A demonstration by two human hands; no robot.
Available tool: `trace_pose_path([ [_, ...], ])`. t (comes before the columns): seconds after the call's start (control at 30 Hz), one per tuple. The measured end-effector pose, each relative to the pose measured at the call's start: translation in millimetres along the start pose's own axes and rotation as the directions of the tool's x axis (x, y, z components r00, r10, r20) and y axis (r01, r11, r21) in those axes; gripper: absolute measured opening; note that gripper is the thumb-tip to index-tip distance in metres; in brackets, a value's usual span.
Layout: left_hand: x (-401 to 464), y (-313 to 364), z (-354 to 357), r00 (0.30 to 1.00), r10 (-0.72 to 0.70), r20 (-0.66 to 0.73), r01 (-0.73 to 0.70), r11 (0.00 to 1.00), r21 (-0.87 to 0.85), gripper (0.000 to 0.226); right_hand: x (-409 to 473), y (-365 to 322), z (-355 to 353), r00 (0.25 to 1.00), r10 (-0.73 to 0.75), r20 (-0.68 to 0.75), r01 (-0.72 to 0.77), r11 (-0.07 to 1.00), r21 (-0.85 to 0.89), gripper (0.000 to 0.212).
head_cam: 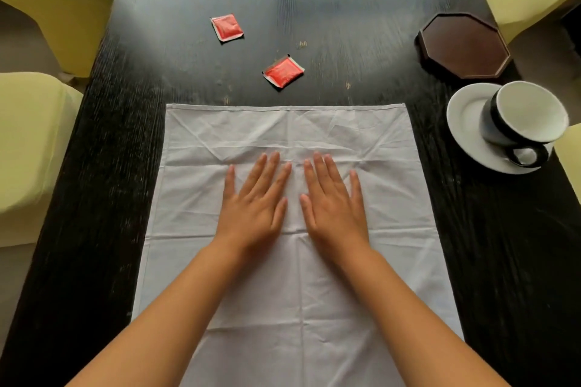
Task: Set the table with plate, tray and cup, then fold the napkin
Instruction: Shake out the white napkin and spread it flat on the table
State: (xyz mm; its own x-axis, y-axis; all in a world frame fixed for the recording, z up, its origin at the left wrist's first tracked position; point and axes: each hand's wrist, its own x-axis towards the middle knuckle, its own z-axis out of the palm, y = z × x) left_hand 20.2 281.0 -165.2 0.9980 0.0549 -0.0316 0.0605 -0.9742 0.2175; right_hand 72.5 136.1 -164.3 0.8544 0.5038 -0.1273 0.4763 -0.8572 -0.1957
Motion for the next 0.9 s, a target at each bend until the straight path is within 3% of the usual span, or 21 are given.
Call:
trace_pose_path([
  [0.17, 55, -16, 7, 0.997, -0.058, 0.047, 0.057, 0.998, 0.024, 0.054, 53, 2, -6, 1.000, 0.020, -0.001, -0.020, 1.000, -0.015, 0.059],
  [0.3, 75, -33, 4, 0.994, -0.107, 0.023, 0.106, 0.994, 0.034, 0.070, 81, 12, -10, 0.998, 0.059, -0.022, -0.059, 0.998, -0.005, 0.063],
  [0.7, 71, -121, -15, 0.962, -0.271, -0.035, 0.271, 0.962, 0.013, 0.082, 94, 94, -28, 0.953, 0.287, -0.099, -0.292, 0.956, -0.037, 0.069],
  [0.9, 68, -133, -17, 0.950, -0.309, -0.050, 0.310, 0.951, 0.016, 0.081, 95, 112, -30, 0.952, 0.284, -0.112, -0.292, 0.954, -0.064, 0.070],
])
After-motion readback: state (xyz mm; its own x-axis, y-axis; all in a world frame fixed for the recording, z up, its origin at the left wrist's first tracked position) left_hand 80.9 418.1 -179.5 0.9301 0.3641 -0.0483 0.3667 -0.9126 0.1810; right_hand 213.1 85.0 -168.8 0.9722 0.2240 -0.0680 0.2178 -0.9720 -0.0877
